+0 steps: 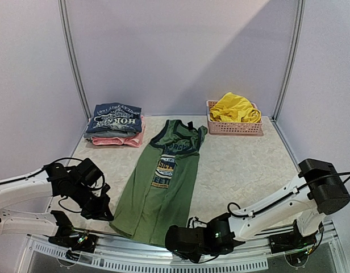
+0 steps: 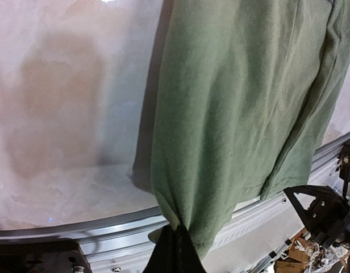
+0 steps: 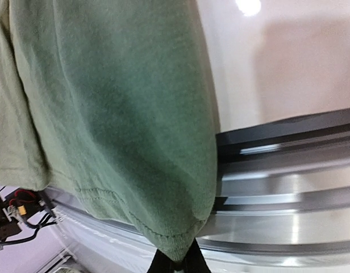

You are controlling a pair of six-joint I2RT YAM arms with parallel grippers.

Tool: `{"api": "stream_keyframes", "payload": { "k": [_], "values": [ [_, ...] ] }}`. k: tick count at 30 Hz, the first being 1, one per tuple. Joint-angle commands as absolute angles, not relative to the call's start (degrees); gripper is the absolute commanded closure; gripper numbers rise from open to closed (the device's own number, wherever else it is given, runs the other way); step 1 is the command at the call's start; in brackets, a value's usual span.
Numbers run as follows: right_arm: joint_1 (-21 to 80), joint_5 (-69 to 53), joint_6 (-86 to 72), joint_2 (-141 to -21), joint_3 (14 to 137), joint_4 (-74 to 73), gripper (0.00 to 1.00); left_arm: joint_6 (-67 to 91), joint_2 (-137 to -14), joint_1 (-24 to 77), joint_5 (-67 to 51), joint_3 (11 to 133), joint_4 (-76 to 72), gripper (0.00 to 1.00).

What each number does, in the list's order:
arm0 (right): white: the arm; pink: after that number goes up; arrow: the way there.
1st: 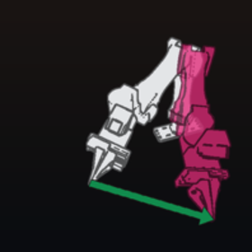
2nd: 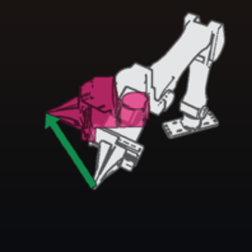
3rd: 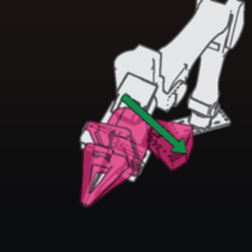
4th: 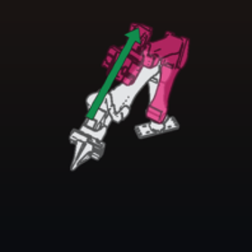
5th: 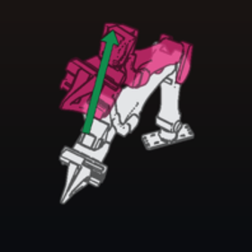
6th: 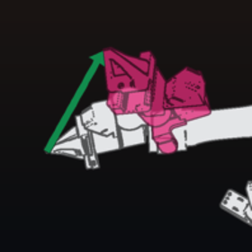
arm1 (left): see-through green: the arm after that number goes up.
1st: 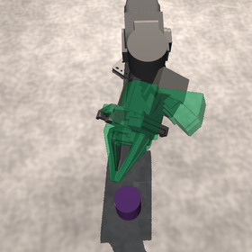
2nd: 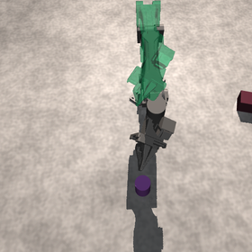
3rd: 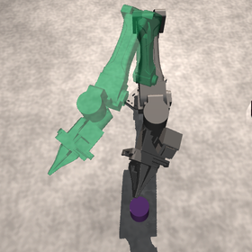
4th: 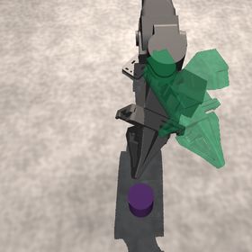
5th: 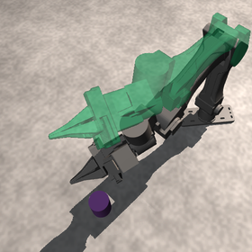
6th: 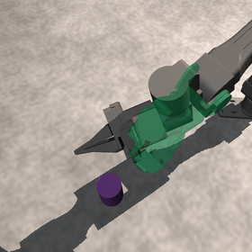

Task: Fold and stack the mixed laundry pile
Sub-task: Pick up the rectangle-folded tank top from the center of the board, then fold the rectangle-folded tank top at the center of the board.

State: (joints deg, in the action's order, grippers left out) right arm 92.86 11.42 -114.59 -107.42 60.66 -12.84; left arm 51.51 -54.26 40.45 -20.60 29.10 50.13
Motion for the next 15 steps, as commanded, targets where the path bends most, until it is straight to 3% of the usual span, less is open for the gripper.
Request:
{"api": "stream_keyframes", "payload": {
  "k": [1,8,15],
  "values": [
    [91.7,11.7,-114.3,-101.4,60.7,-28.8,1.0,56.1,-52.4,41.7,-23.9,29.6,47.3,1.0],
    [90.1,9.8,-108.6,-92.3,60.6,-42.4,1.0,67.8,-53.4,50.1,-22.1,30.1,40.0,1.0],
    [88.5,6.1,-102.3,-87.1,61.2,-44.6,1.0,75.3,-59.5,58.2,-16.9,37.1,37.4,1.0]
  ]
}}
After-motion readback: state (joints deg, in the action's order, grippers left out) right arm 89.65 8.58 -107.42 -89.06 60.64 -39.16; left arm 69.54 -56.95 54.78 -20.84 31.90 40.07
